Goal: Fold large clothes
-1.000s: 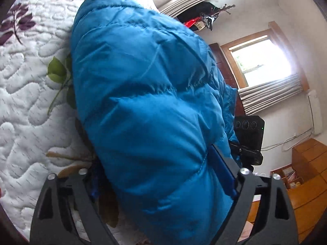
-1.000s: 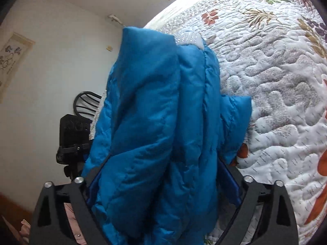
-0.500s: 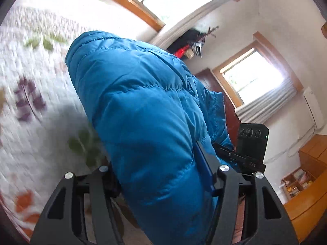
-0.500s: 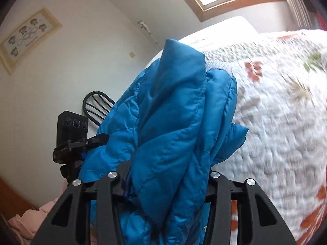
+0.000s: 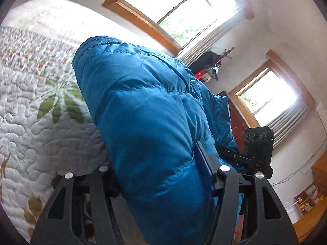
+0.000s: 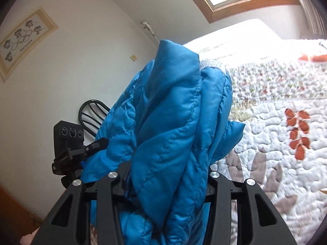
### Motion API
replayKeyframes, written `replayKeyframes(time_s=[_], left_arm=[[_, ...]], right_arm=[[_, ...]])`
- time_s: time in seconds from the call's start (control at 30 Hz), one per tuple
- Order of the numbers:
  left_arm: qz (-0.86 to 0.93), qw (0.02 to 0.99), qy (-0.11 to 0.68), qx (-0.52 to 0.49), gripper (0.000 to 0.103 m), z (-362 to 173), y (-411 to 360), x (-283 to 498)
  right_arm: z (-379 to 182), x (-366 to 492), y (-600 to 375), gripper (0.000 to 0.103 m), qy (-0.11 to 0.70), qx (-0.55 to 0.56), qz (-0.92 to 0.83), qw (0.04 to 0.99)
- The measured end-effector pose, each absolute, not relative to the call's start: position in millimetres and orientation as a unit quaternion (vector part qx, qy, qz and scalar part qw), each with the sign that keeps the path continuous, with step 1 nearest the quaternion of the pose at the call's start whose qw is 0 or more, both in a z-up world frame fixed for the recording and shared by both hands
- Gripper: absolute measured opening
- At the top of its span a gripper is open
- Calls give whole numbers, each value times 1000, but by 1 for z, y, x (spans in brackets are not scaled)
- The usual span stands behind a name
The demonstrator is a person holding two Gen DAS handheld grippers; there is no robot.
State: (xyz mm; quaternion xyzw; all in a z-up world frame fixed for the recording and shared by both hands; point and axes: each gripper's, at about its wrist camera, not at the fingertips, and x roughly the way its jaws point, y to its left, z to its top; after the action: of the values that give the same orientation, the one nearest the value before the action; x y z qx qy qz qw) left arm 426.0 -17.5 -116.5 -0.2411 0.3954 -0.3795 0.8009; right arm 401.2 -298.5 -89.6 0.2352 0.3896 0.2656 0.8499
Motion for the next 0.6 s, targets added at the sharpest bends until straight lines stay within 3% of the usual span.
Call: replayKeyframes(time_s=[0.2, 0.3, 0.43, 0.6], left_arm=[[-363, 796, 420, -240, 66, -154, -14, 446], [-350, 804, 425, -225, 68, -148, -12, 446], [-311, 808, 444, -231, 73, -134, -11, 448], [-241, 853, 416, -203, 73, -98, 15, 408]], right_arm=[[-136, 416, -301, 52, 406, 271, 269, 830], [-132, 415, -300, 54, 417, 270, 259, 828], [-115, 412, -303, 72, 430, 250, 224, 838], [-78, 363, -311, 70, 396, 191, 176, 881]])
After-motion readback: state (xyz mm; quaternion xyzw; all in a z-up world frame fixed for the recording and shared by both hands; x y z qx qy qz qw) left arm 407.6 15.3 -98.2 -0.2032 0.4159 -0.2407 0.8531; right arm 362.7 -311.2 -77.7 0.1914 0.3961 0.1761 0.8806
